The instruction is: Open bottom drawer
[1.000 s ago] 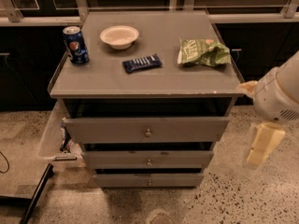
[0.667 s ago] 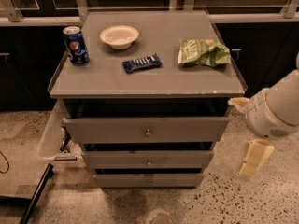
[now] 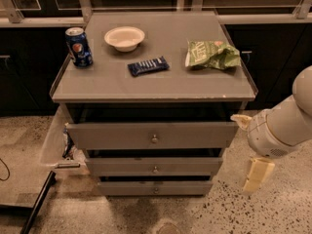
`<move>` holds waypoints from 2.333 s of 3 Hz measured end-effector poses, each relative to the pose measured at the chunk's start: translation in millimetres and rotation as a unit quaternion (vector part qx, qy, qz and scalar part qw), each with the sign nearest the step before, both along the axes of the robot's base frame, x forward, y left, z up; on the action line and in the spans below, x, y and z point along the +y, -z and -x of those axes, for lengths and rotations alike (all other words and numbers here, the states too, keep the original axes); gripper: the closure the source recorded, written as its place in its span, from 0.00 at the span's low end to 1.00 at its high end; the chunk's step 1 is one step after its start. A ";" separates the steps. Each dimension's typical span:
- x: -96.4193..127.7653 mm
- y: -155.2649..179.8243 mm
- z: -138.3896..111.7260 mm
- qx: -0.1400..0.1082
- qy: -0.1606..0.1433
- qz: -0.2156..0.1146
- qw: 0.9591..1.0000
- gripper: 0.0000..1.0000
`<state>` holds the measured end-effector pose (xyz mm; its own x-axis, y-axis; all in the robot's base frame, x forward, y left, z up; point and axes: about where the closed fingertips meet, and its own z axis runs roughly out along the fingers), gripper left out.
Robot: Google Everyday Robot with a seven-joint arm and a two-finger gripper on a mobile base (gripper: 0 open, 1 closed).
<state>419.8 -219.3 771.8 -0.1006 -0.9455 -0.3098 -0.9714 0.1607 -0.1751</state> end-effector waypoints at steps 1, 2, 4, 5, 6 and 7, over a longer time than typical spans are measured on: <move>4.9 10.7 1.8 0.007 -0.004 -0.010 1.000 0.00; 11.2 54.9 2.3 0.019 -0.006 -0.029 0.999 0.00; 22.8 148.9 -7.5 0.031 -0.015 -0.066 0.997 0.00; 32.7 214.3 -8.0 0.005 -0.034 -0.081 0.996 0.00; 32.8 214.3 -8.0 0.005 -0.034 -0.081 0.996 0.00; 30.6 233.7 -9.8 0.014 -0.027 -0.090 0.995 0.00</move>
Offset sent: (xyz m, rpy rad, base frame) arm 0.0047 0.0171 -0.1189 0.1161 0.0506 0.0014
